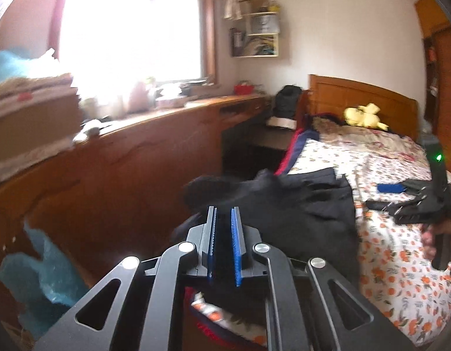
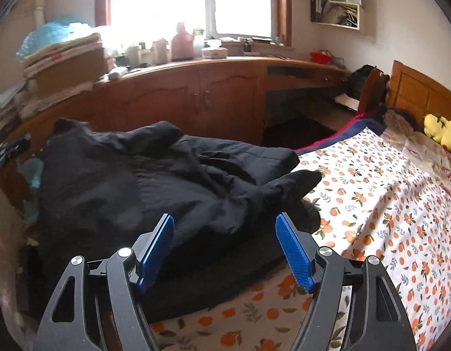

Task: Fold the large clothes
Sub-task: 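Lower the coat onto the desk and open both tools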

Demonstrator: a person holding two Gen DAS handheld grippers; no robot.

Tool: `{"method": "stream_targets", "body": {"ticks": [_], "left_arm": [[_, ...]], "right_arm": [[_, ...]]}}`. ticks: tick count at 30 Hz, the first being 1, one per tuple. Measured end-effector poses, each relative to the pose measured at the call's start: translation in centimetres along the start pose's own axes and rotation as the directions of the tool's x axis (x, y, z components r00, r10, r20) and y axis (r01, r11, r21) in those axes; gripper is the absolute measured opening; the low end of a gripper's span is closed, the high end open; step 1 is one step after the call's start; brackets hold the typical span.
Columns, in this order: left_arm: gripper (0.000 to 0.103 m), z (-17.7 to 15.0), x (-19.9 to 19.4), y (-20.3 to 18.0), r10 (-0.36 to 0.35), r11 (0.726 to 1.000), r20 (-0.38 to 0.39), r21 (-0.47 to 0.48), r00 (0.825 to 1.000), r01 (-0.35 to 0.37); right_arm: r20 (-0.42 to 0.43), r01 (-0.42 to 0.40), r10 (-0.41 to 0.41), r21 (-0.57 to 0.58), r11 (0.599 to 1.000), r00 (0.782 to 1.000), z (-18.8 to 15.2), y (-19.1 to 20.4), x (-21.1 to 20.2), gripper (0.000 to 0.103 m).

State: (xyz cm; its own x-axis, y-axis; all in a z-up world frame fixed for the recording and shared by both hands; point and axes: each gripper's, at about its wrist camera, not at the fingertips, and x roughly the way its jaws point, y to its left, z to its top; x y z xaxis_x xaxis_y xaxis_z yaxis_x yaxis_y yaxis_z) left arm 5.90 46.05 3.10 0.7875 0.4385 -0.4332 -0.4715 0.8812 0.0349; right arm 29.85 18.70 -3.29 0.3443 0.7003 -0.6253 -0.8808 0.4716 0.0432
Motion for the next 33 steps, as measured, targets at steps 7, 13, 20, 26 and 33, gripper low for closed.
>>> {"method": "stream_targets", "body": {"ticks": [7, 13, 20, 26, 33], "left_arm": [[0.011, 0.0, 4.4, -3.3, 0.008, 0.999, -0.085, 0.054, 0.996, -0.004], [0.008, -2.9, 8.1, -1.9, 0.141, 0.988, -0.155, 0.079, 0.978, -0.130], [0.008, -2.7, 6.9, -2.1, 0.142, 0.990, -0.139, 0.031, 0.980, -0.139], [0.065, -1.6, 4.1, -4.2, 0.150, 0.989, -0.100, 0.034, 0.984, -0.147], [0.101, -2.0, 0.8, -9.5, 0.080, 0.995, -0.029, 0.056, 0.996, -0.079]], "right_arm": [[0.038, -0.032, 0.032, -0.013, 0.999, 0.999, -2.2, 1.1, -4.2, 0.065], [0.067, -0.033, 0.034, -0.015, 0.999, 0.997, -4.4, 0.5, -8.4, 0.065], [0.111, -0.025, 0.021, 0.037, 0.999, 0.994, -7.5, -1.1, -13.8, 0.065], [0.145, 0.020, -0.029, 0.069, 0.997, 0.989, -9.8, -2.8, -18.7, 0.065], [0.181, 0.082, -0.104, 0.124, 0.989, 0.978, -12.7, -5.3, -24.5, 0.065]]}}
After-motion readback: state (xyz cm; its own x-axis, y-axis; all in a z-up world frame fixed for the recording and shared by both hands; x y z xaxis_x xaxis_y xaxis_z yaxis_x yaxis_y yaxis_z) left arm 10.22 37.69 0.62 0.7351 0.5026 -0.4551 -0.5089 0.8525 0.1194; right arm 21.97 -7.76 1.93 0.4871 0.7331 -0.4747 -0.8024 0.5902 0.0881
